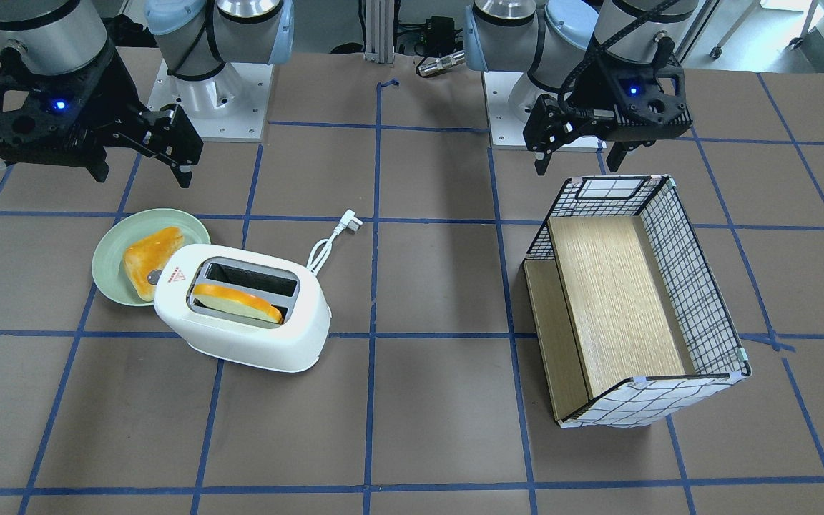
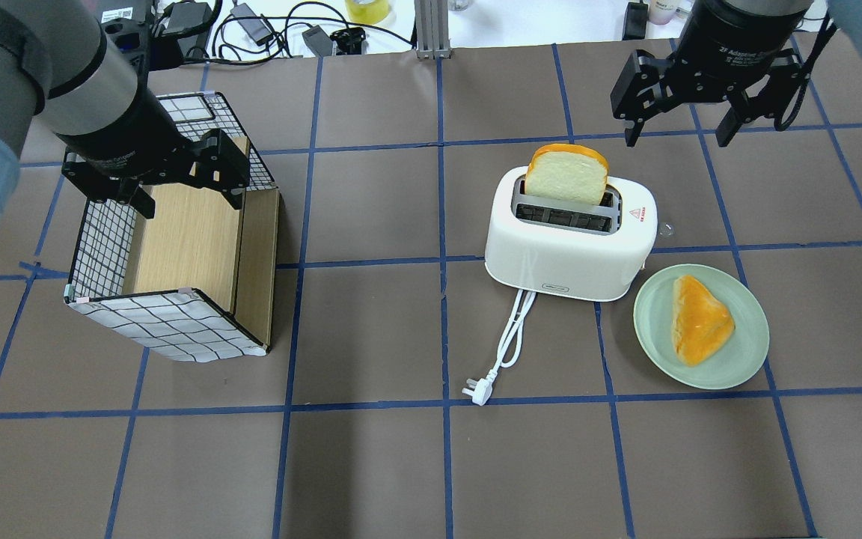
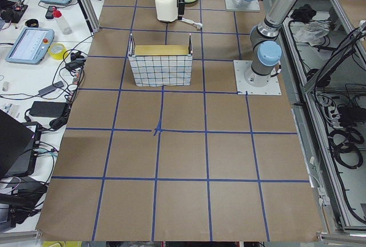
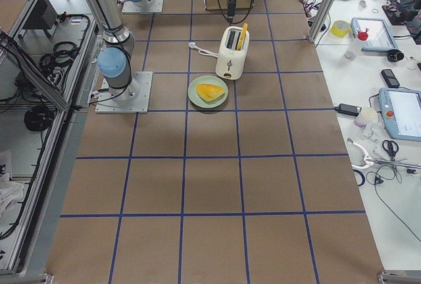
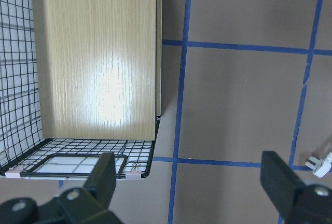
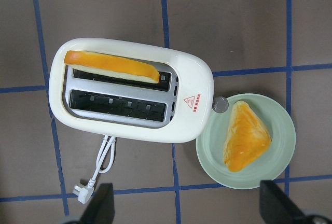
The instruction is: Press toaster with right arm
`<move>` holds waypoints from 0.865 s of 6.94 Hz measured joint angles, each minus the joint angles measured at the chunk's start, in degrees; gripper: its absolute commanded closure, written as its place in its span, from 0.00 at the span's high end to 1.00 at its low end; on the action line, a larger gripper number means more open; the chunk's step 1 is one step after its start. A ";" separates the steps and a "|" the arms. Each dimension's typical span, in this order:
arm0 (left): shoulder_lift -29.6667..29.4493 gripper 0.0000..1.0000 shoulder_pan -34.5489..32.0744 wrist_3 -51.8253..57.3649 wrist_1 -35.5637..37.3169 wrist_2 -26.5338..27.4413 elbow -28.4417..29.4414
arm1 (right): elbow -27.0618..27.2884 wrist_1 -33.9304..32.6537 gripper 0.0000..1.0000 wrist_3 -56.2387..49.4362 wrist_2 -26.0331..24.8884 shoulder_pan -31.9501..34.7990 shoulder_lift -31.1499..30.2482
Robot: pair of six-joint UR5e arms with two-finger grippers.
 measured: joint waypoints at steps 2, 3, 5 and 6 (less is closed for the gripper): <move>0.00 1.00 0.00 0.00 0.00 0.00 0.00 | -0.01 -0.05 1.00 -0.03 -0.06 0.03 -0.03; 0.00 1.00 0.00 0.00 0.00 0.00 0.00 | -0.02 -0.09 1.00 0.01 -0.07 0.04 -0.04; 0.00 1.00 0.00 0.00 0.00 0.00 0.00 | 0.04 -0.48 1.00 0.00 0.05 0.12 0.01; 0.00 1.00 0.00 0.00 0.00 0.00 0.00 | 0.08 -0.62 1.00 0.02 0.12 0.13 0.04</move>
